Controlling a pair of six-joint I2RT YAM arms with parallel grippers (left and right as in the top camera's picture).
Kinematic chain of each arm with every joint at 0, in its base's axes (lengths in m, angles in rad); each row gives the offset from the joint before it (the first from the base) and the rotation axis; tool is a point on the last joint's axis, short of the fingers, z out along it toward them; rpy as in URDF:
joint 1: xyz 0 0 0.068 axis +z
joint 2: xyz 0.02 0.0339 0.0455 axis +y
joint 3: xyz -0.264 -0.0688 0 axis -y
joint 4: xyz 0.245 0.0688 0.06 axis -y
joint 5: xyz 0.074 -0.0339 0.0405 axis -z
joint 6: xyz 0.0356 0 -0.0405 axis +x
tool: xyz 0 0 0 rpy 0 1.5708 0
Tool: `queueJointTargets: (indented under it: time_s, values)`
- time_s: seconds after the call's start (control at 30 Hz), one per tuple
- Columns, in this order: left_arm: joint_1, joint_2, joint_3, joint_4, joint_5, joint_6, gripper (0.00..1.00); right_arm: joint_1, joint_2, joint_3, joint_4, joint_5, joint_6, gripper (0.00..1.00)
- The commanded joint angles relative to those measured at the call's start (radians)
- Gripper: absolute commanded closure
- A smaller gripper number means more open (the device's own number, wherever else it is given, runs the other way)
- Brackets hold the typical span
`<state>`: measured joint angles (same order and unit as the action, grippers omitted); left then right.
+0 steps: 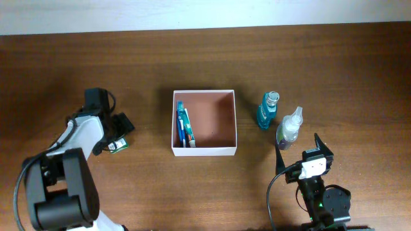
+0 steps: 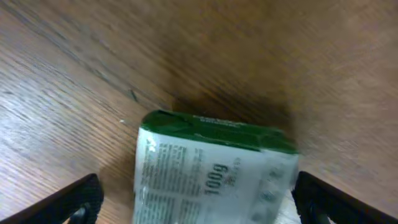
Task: Pack container
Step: 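Lower the left gripper and grasp the soap wrapper, then lift the soap wrapper and carry it over the box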
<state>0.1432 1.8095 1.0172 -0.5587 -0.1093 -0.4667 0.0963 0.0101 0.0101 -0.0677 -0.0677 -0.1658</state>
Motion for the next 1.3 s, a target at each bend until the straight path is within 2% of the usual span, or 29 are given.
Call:
queueJointTargets:
  time_s: [0.0,0.03,0.27,0.3,0.33,0.37,0.43,0.77,0.93,1.0,1.13,1.27]
  values:
    - [-0.001,0.018,-0.009,0.005,0.017,0.013,0.11,0.008,-0.006,-0.005,-0.005,0.009,-0.003,0.02]
    - [-0.001,0.018,-0.009,0.005,0.016,0.013,0.21,0.008,-0.006,-0.005,-0.005,0.009,-0.002,0.02]
    - [-0.001,0.018,-0.009,-0.013,0.019,0.013,0.34,0.008,-0.006,-0.005,-0.005,0.009,-0.002,0.02]
    - [-0.001,0.017,-0.009,-0.015,0.019,0.013,0.42,0.008,-0.006,-0.005,-0.005,0.009,-0.002,0.02]
    - [-0.001,0.017,-0.008,-0.018,0.019,0.013,0.45,0.008,-0.006,-0.005,-0.005,0.009,-0.003,0.02]
    - [-0.001,0.017,-0.008,-0.021,0.020,0.013,0.54,0.008,-0.006,-0.005,-0.005,0.009,-0.003,0.02]
    - [-0.001,0.017,-0.005,-0.026,0.039,0.013,0.61,0.008,-0.006,-0.005,-0.005,0.009,-0.002,0.02]
    - [-0.001,-0.060,0.045,-0.116,0.056,0.013,0.66,0.008,-0.006,-0.005,-0.005,0.009,-0.002,0.02]
    - [-0.001,-0.168,0.046,-0.126,0.140,0.013,0.67,0.008,-0.006,-0.005,-0.005,0.009,-0.002,0.01]
    - [-0.008,-0.235,0.046,-0.125,0.220,0.013,0.72,0.008,-0.006,-0.005,-0.005,0.009,-0.002,0.02]
    - [-0.051,-0.318,0.046,-0.124,0.278,0.013,0.76,0.008,-0.006,-0.005,-0.005,0.009,-0.002,0.02]
    - [-0.171,-0.388,0.074,-0.129,0.278,0.013,0.78,0.008,-0.006,-0.005,-0.005,0.009,-0.002,0.02]
